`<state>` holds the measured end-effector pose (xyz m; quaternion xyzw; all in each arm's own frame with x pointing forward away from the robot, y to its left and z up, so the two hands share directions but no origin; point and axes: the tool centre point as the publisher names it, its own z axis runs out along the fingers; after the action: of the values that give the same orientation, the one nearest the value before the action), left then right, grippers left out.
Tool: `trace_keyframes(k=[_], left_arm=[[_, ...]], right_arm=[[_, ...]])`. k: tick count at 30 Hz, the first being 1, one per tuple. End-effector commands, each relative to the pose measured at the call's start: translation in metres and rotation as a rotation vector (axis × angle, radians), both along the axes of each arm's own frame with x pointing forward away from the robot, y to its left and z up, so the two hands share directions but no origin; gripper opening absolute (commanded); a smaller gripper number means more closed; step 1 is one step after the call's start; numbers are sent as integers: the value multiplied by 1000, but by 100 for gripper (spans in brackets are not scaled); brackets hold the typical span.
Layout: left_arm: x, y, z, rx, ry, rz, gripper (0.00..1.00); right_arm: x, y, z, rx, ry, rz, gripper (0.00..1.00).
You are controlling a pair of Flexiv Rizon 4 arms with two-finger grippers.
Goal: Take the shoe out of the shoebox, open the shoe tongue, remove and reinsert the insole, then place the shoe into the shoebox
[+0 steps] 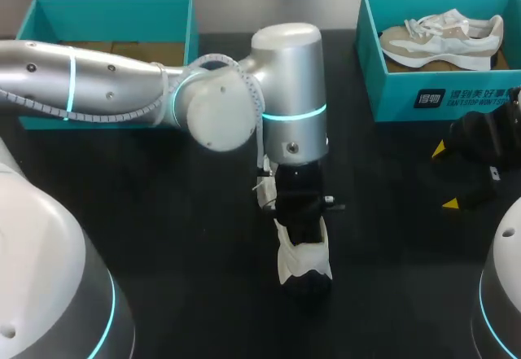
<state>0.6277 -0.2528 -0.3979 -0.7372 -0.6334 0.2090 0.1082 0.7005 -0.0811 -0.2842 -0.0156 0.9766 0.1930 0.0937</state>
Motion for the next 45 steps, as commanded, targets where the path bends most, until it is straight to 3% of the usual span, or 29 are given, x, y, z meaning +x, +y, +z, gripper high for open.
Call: trace_keyframes(k=[1, 7, 11, 19, 24, 29, 35, 45], left_arm=[[-6, 0, 3, 10, -29, 10, 0], [-4, -1, 34, -10, -49, 37, 0], [-8, -8, 41, 3, -58, 38, 0], [-24, -22, 6, 88, -78, 30, 0], [-28, -12, -17, 103, -99, 36, 0], [-22, -1, -25, 153, -154, 70, 0], [-9, 6, -20, 197, -245, 128, 0], [1, 13, 20, 126, -334, 220, 0]], right_arm=[[-1, 1, 0, -3, -1, -1, 100], [-1, 1, 0, -3, -1, -1, 100], [-1, 1, 0, -3, -1, -1, 100], [-1, 1, 0, -3, -1, -1, 100], [-1, 1, 0, -3, -1, -1, 100], [-1, 1, 0, -3, -1, -1, 100], [-1, 1, 0, -3, -1, -1, 100], [-1, 1, 0, -3, -1, -1, 100]])
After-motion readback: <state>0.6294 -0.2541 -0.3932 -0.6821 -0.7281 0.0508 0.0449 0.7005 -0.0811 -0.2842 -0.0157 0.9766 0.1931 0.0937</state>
